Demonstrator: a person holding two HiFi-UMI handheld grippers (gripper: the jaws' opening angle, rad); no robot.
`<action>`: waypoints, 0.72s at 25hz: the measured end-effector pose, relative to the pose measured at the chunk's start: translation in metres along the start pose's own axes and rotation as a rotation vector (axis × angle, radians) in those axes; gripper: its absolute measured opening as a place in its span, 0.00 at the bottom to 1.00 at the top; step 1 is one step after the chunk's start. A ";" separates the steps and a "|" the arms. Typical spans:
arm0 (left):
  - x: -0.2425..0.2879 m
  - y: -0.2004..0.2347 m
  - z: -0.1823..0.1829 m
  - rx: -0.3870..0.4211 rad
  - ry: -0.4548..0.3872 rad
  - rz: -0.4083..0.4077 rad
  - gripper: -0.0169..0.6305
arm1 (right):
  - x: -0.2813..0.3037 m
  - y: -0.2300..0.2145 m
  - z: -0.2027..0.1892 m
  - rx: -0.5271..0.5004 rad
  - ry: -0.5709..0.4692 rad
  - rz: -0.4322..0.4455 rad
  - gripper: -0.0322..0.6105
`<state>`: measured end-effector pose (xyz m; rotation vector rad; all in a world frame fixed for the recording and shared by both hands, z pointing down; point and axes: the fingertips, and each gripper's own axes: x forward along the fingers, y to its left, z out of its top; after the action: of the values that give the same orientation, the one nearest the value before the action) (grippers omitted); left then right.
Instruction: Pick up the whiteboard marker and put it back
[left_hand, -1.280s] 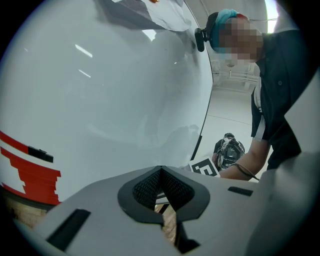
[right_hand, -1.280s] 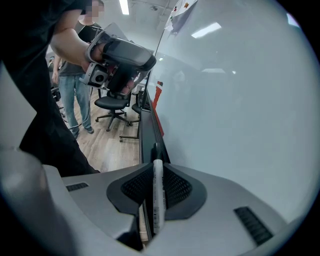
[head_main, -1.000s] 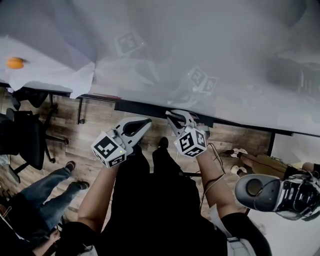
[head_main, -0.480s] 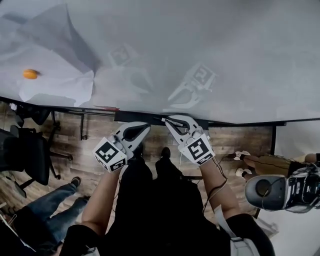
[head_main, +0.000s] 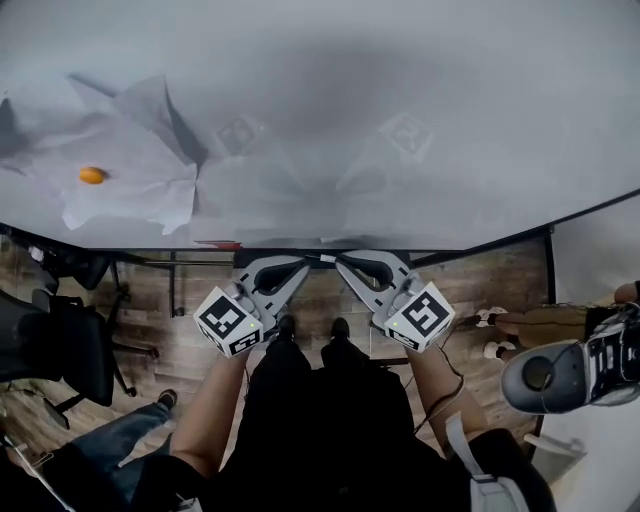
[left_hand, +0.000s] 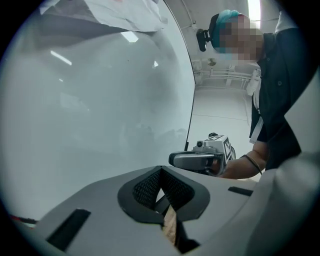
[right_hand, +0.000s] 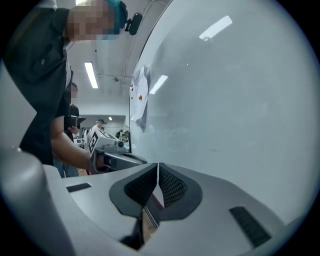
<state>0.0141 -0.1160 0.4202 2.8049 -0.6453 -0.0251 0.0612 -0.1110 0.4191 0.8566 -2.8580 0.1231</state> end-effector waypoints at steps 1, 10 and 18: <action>0.000 -0.003 0.004 0.011 0.000 -0.008 0.04 | -0.004 0.002 0.006 0.016 -0.017 0.002 0.09; 0.004 -0.035 0.037 0.085 -0.013 -0.053 0.04 | -0.027 0.014 0.036 0.021 -0.083 -0.004 0.08; 0.010 -0.060 0.048 0.108 -0.016 -0.096 0.04 | -0.041 0.023 0.043 0.019 -0.087 -0.006 0.08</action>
<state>0.0446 -0.0806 0.3586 2.9402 -0.5300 -0.0323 0.0768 -0.0752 0.3691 0.8960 -2.9393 0.1151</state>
